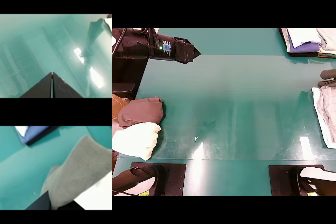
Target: Fold the shirts.
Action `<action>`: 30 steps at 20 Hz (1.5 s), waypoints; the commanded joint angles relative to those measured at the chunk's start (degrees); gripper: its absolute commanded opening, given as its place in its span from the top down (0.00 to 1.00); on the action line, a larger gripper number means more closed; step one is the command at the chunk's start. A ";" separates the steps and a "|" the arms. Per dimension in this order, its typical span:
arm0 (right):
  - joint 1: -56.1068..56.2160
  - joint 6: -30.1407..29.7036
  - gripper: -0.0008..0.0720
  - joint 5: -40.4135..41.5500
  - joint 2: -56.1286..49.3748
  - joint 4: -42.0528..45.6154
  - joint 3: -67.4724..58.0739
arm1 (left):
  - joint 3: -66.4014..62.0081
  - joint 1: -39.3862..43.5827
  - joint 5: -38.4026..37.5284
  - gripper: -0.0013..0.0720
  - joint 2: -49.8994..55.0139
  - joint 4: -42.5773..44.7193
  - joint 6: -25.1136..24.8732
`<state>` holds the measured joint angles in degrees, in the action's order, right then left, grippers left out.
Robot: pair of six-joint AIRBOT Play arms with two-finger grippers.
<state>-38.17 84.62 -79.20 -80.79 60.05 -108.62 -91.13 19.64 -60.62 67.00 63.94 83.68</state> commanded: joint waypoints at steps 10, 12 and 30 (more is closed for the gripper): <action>-16.52 -0.02 0.65 -4.39 20.39 16.65 36.92 | 0.02 0.02 -0.15 0.95 0.02 0.31 -1.68; -18.23 -0.02 0.21 -4.35 21.59 16.61 40.30 | 0.02 0.02 -0.46 0.95 0.02 0.31 -1.73; 39.12 -1.62 0.96 4.66 20.04 1.49 27.54 | 0.00 0.02 3.13 0.95 0.00 0.11 -2.69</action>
<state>-9.72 84.29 -76.86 -60.05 61.76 -80.82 -91.13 19.64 -58.41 67.00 64.14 80.99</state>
